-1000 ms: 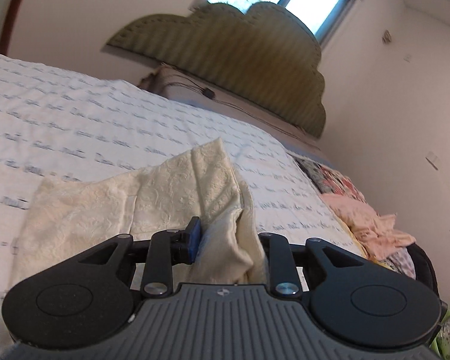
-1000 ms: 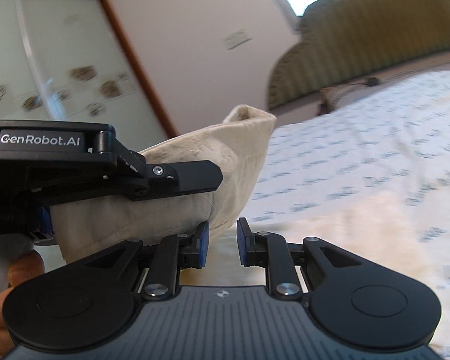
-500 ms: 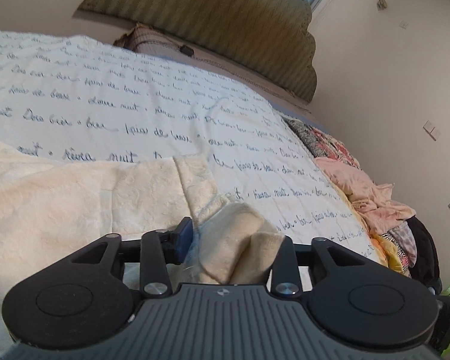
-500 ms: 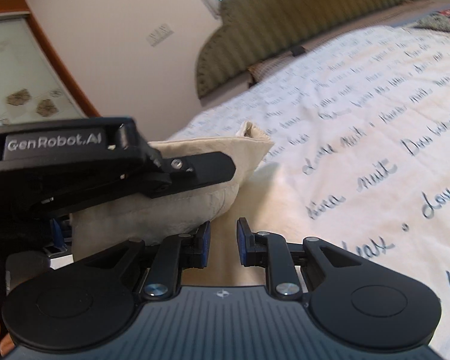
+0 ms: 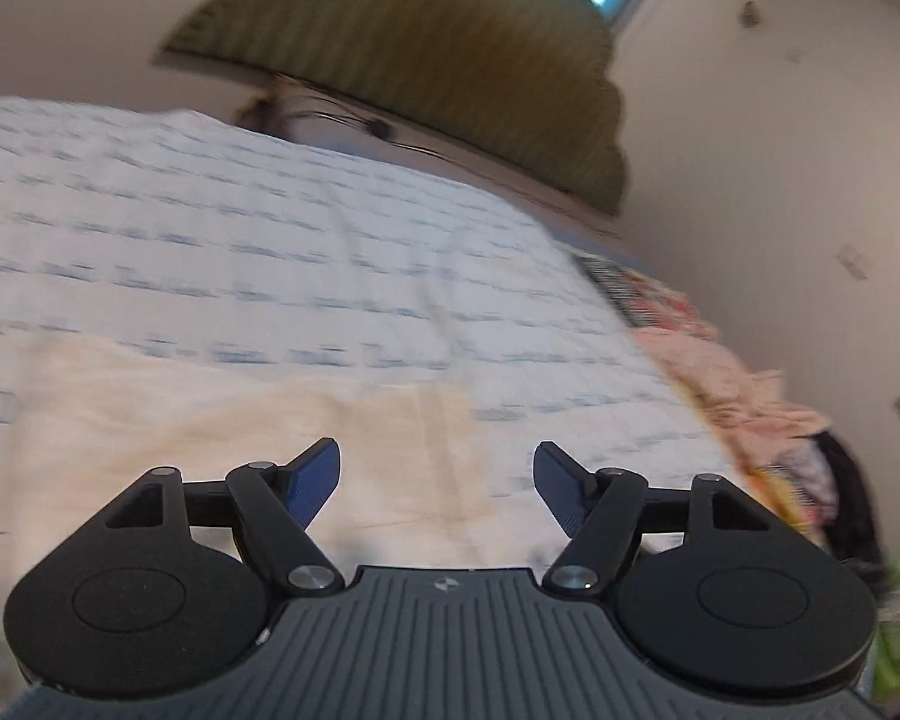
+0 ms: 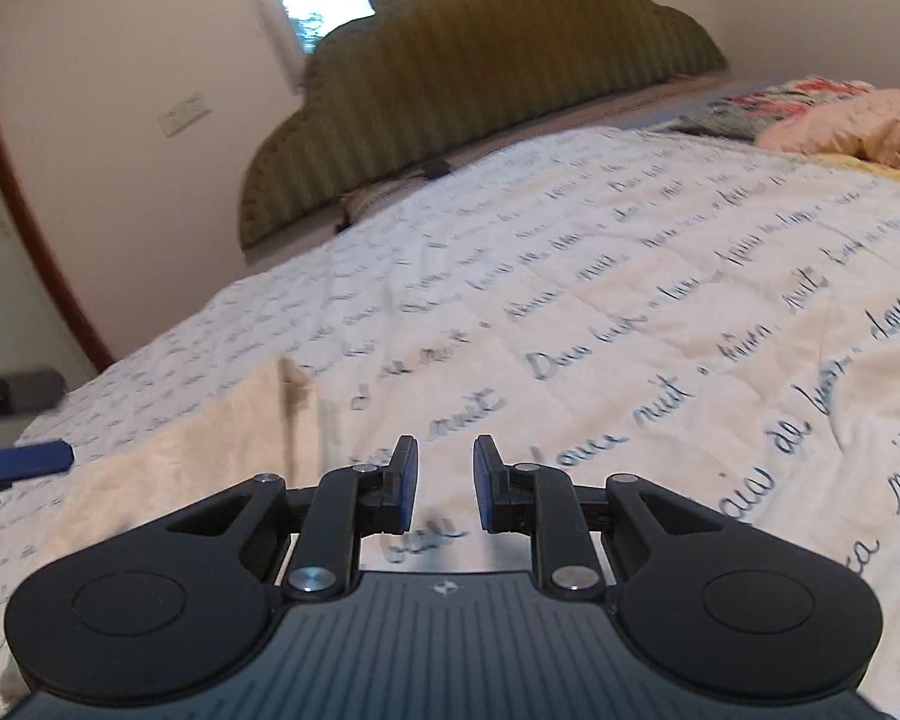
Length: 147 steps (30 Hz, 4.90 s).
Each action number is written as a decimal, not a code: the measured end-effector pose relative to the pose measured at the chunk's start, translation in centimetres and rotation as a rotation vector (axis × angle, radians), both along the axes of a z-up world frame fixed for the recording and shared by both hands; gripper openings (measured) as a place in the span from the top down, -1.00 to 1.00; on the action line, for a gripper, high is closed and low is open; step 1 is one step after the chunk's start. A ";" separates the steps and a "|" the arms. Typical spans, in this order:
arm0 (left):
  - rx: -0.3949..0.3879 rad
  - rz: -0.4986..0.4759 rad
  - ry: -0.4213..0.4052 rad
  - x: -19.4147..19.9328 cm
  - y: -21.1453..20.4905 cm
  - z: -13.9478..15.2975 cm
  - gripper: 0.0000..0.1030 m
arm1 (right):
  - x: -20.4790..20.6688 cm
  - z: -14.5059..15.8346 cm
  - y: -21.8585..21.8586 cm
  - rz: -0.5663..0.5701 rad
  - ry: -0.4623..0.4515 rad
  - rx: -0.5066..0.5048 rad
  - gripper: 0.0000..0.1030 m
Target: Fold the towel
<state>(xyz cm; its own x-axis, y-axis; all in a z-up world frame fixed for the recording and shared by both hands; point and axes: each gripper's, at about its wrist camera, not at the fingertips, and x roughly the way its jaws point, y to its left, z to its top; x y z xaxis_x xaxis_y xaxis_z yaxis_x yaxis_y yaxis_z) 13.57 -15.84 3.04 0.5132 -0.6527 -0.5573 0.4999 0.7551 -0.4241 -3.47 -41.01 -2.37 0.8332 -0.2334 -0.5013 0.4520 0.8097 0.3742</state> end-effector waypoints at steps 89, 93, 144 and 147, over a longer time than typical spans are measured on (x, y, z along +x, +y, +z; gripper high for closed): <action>0.242 0.194 0.011 2.6 11.1 -7.4 -1.00 | 9.0 -2.5 1.3 0.541 0.193 0.056 -0.94; 0.268 0.214 -0.005 2.2 10.6 -7.8 -1.00 | 8.2 -2.9 3.1 0.542 0.158 -0.079 -1.00; 0.158 0.086 -0.280 7.9 15.1 -0.6 0.70 | 20.8 4.8 4.0 0.747 -0.112 0.235 0.60; 0.235 0.130 -0.240 10.6 15.4 -2.3 0.69 | 24.3 2.1 5.8 0.705 -0.012 0.261 0.51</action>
